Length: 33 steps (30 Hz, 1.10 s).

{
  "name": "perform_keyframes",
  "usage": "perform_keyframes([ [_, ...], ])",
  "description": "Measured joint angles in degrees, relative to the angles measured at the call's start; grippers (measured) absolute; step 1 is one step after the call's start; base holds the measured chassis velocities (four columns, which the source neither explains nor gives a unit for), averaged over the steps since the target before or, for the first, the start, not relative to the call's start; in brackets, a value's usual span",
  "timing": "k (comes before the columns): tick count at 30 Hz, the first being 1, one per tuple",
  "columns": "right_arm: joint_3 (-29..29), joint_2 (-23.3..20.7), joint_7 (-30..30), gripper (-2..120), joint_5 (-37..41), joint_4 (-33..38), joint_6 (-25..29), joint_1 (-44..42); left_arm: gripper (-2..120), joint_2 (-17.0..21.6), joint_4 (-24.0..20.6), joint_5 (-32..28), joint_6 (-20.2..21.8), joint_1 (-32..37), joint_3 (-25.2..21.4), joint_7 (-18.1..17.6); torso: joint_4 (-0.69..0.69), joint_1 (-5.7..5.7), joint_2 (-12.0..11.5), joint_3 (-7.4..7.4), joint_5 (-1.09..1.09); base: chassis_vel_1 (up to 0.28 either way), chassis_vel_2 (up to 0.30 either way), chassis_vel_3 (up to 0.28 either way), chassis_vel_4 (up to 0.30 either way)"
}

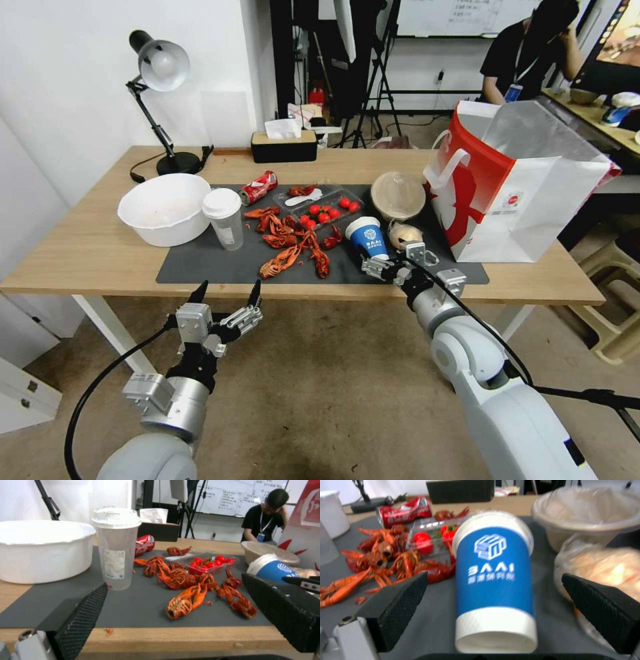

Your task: Pick up the trash from the table and place it into the takeout bag.

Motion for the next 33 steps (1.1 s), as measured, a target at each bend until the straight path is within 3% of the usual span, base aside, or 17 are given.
perform_keyframes([
  [15,-1.55,1.59,4.48,100,4.88,-2.01,-5.46,2.64,100,-0.69,0.12,1.17,-0.99,0.61,0.21,0.35,0.0,0.0,0.0,0.0,0.0,0.0,0.0,0.0,0.0],
  [20,-1.56,1.76,4.51,88,5.28,-2.16,-5.76,2.61,100,-0.77,0.33,1.17,-1.29,0.61,0.25,0.25,0.0,0.0,0.0,0.0,0.0,0.0,0.0,0.0,0.0],
  [27,-0.89,1.37,4.47,58,7.31,-1.58,-6.45,1.99,100,-0.55,0.74,1.22,-1.62,0.52,0.17,-0.27,0.0,0.0,0.0,0.0,0.0,0.0,0.0,0.0,0.0],
  [33,-0.34,0.66,4.08,46,6.76,-0.67,-5.68,1.55,100,-0.54,0.7,1.48,-1.75,0.56,0.2,-0.3,0.0,0.0,0.0,0.0,0.01,0.0,0.0,0.0,0.0],
])
